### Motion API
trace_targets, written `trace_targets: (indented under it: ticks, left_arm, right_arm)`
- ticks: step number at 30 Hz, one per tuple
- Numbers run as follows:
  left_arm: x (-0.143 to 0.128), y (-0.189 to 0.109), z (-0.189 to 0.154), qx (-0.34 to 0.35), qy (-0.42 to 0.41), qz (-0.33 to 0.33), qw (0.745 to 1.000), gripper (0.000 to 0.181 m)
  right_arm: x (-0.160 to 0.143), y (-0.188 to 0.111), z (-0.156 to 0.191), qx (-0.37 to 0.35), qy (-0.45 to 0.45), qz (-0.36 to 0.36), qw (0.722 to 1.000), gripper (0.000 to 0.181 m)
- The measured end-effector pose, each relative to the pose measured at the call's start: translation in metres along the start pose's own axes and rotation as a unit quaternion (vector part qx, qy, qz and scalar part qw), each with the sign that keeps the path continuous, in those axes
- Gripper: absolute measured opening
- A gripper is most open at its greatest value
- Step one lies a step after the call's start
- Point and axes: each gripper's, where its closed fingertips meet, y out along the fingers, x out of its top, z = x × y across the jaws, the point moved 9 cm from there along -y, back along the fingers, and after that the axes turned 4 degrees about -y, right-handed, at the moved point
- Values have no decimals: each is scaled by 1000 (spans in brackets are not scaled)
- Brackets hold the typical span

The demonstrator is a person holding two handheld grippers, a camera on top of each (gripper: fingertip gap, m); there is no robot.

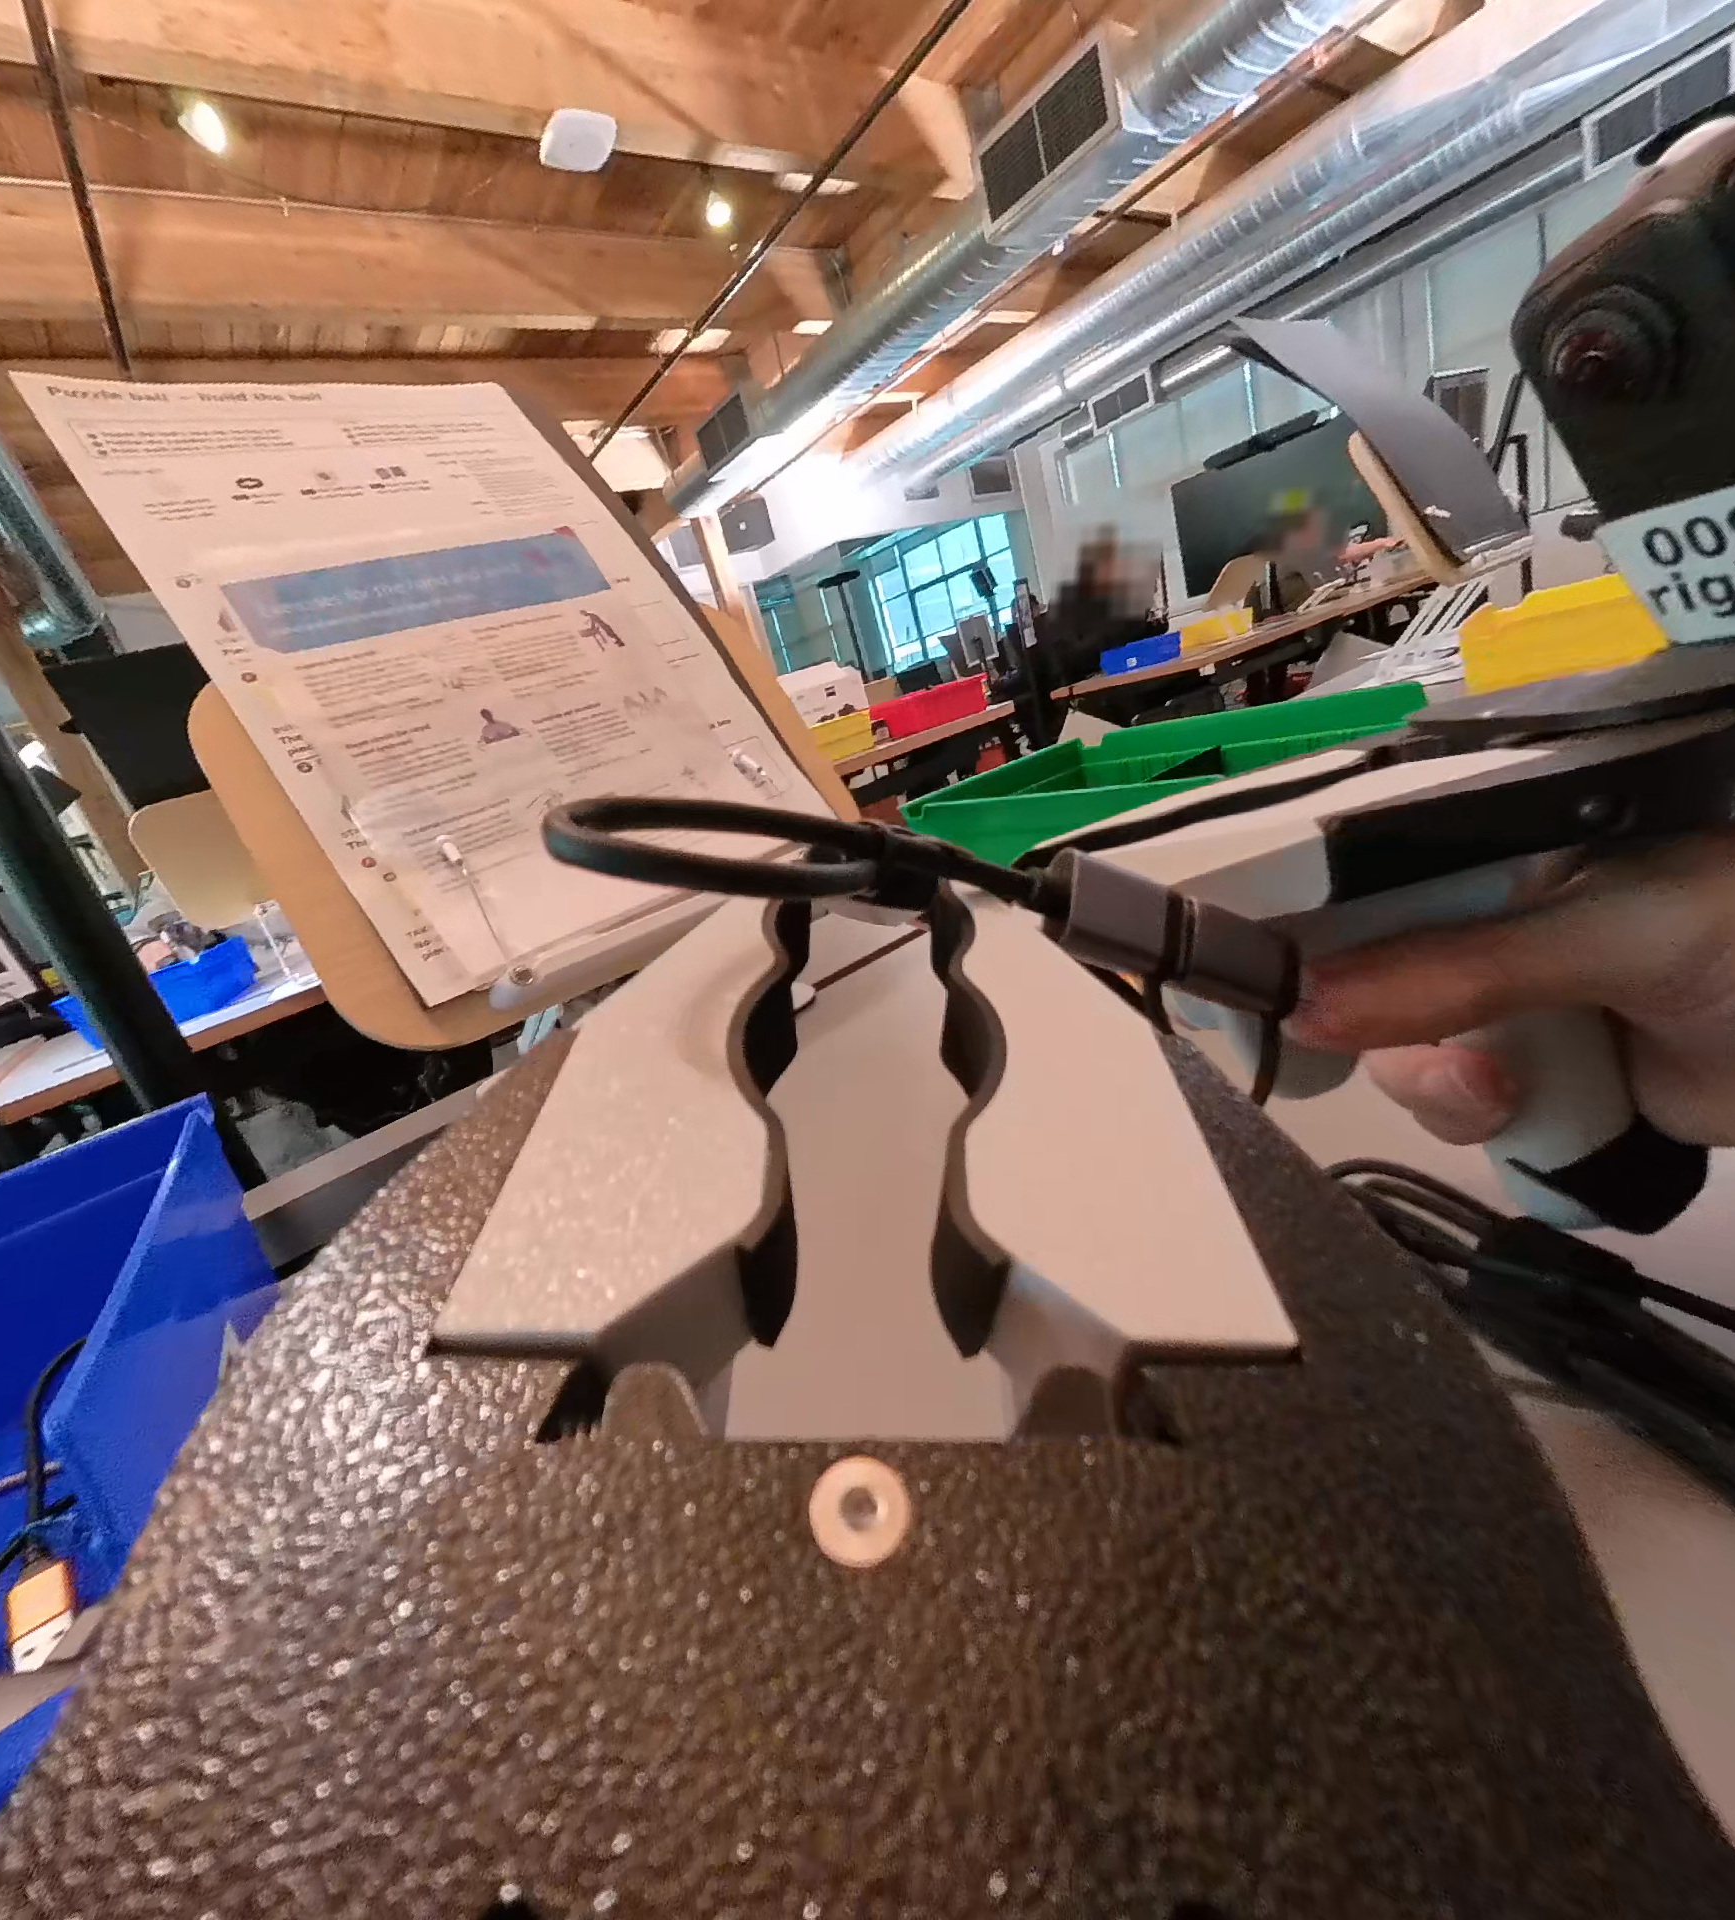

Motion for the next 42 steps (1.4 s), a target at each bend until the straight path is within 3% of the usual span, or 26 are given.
trace_targets:
  ticks: [4, 15, 20, 24, 25, 30, 35, 37, 39, 42]
  left_arm:
    - [1, 0, -3, -3, -10, -13, 1000, 21]
    - [0, -1, -3, -6, 8, -2, 1000, 21]
    - [-1, 0, -4, -36, 69, 52, 996, 22]
    - [2, 1, -9, -38, 92, 60, 993, 38]
    - [2, 2, -10, -47, 95, 67, 992, 28]
    - [-2, 3, -12, -46, 98, 83, 991, 15]
    - [-4, 4, -10, -49, 43, 56, 996, 7]
    - [-7, 3, -10, -45, 75, 49, 995, 14]
    - [-6, 3, -9, -17, 106, 52, 993, 41]
    - [-5, 2, -13, -17, 145, 40, 988, 42]
  right_arm:
    - [3, -2, 5, 7, 3, -35, 999, 11]
    - [-1, 4, 9, -16, -13, 6, 1000, 11]
    - [1, 2, 12, -56, -160, 63, 983, 11]
    - [3, 3, 19, -83, -274, 105, 952, 10]
    - [3, 3, 20, -85, -289, 109, 947, 10]
    - [0, 6, 21, -99, -319, 118, 935, 11]
    - [1, 1, 13, -82, -232, 70, 967, 12]
    - [1, 1, 12, -82, -232, 68, 967, 11]
    - [-1, 2, 13, -84, -270, 97, 954, 11]
    - [1, 3, 17, -83, -306, 112, 942, 11]
